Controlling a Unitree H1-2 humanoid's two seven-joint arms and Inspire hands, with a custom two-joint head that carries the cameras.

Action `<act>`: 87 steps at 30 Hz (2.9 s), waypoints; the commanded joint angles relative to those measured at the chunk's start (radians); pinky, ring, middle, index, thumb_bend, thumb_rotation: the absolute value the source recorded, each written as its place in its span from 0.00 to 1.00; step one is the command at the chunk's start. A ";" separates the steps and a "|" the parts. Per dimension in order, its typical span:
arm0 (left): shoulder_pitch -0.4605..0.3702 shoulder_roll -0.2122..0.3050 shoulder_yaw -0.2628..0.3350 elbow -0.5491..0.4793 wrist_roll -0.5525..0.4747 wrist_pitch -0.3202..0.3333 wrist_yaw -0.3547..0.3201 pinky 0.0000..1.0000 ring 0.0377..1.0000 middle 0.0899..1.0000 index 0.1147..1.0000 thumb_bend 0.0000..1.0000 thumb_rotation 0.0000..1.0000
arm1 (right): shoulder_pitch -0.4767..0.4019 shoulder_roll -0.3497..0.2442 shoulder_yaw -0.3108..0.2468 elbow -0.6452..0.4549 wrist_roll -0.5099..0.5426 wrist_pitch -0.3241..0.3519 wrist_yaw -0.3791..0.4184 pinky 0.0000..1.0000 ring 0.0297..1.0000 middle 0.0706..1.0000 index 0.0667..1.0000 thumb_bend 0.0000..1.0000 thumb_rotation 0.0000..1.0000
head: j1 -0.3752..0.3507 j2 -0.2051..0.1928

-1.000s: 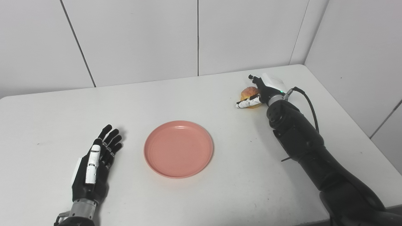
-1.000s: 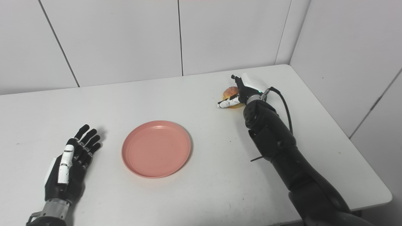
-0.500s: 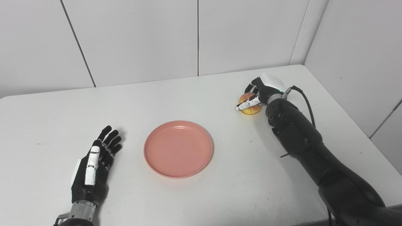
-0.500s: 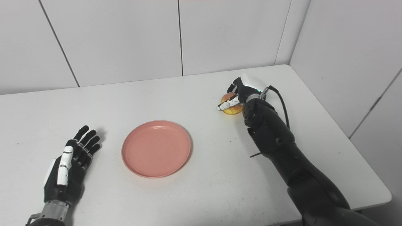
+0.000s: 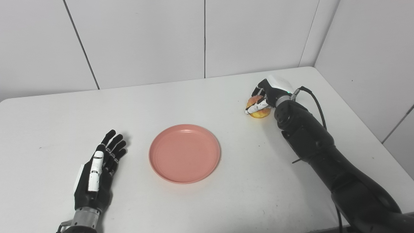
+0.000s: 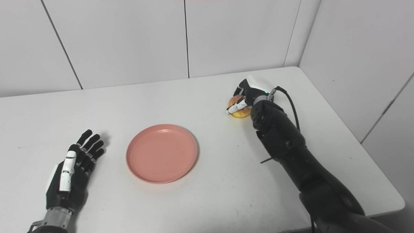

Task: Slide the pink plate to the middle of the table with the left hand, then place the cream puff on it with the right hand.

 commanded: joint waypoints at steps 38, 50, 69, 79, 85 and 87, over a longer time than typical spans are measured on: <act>0.090 -0.053 -0.068 -0.039 0.246 -0.157 0.116 0.92 0.91 0.90 0.87 0.47 0.86 | 0.039 0.131 0.011 -0.684 -0.103 0.002 0.281 0.32 0.38 0.43 0.45 0.51 0.13 | 0.136 0.010; 0.129 -0.082 -0.097 -0.051 0.360 -0.237 0.172 0.91 0.91 0.90 0.88 0.43 0.89 | 0.079 0.198 0.107 -0.692 -0.090 -0.022 0.293 0.29 0.35 0.41 0.45 0.51 0.13 | 0.199 0.025; 0.130 -0.125 -0.139 -0.110 0.398 -0.172 0.212 0.89 0.90 0.89 0.87 0.40 0.92 | 0.153 0.229 0.201 -0.624 -0.089 -0.044 0.294 0.28 0.34 0.38 0.45 0.51 0.13 | 0.278 0.059; 0.130 -0.125 -0.150 -0.137 0.407 -0.139 0.212 0.88 0.90 0.89 0.87 0.42 0.93 | 0.162 0.219 0.224 -0.572 -0.107 -0.085 0.271 0.26 0.32 0.36 0.45 0.51 0.13 | 0.285 0.074; 0.130 -0.124 -0.153 -0.148 0.409 -0.124 0.215 0.88 0.89 0.88 0.86 0.43 0.91 | 0.174 0.225 0.226 -0.539 -0.130 -0.105 0.244 0.25 0.32 0.38 0.45 0.51 0.13 | 0.287 0.082; 0.129 -0.123 -0.155 -0.149 0.407 -0.122 0.214 0.88 0.90 0.89 0.87 0.43 0.91 | 0.174 0.224 0.229 -0.531 -0.139 -0.108 0.241 0.25 0.32 0.39 0.45 0.51 0.13 | 0.288 0.084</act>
